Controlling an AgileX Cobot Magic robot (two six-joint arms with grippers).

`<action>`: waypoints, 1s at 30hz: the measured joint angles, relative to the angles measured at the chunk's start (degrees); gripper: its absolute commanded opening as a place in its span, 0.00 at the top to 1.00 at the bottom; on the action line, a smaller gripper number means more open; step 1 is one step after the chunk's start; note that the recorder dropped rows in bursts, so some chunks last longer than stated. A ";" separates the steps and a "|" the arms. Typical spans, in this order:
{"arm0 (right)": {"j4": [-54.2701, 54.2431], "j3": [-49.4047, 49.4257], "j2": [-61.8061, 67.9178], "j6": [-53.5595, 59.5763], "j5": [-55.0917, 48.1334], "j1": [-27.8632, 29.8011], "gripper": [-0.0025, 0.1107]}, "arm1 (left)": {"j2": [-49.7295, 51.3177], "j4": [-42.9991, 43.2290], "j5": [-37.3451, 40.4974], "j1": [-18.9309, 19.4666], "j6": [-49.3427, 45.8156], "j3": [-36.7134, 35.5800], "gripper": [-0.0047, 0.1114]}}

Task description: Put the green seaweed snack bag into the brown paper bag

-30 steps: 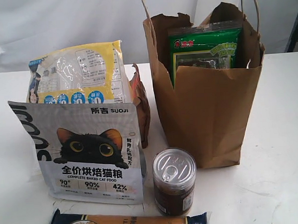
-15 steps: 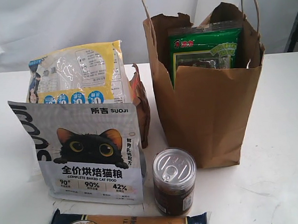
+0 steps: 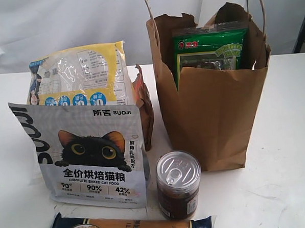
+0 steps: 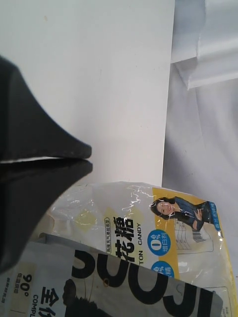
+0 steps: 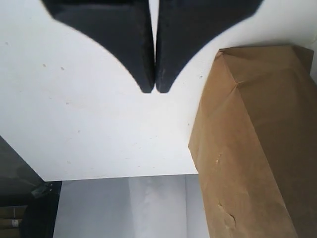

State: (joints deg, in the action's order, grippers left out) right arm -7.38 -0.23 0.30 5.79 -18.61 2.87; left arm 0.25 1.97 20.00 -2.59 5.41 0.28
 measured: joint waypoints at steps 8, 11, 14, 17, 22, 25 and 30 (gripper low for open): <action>0.37 0.00 0.00 0.15 -1.05 0.00 0.98 | 0.00 0.00 0.00 0.00 0.00 0.00 0.96; 0.37 0.00 0.00 0.15 -1.09 0.00 0.98 | 0.00 0.00 0.00 0.00 0.00 0.00 0.96; 0.37 0.00 0.00 0.15 -1.19 0.00 0.98 | 0.00 0.00 0.00 0.00 0.00 0.00 0.96; 0.37 0.00 0.00 0.15 -1.19 0.00 0.98 | 0.00 0.00 0.00 0.00 0.00 0.00 0.96; 0.37 0.00 0.00 0.15 -1.19 0.00 0.98 | 0.00 0.00 0.00 0.00 0.00 0.00 0.96; 0.37 0.00 0.00 0.15 -1.19 0.00 0.98 | 0.00 0.00 0.00 0.00 0.00 0.00 0.96; 0.37 0.00 0.00 0.15 -1.19 0.00 0.98 | 0.00 0.00 0.00 0.00 0.00 0.00 0.96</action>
State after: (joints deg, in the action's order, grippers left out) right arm -7.01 -0.23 0.30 5.94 -19.79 2.87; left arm 0.25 1.97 20.00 -2.59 5.41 0.28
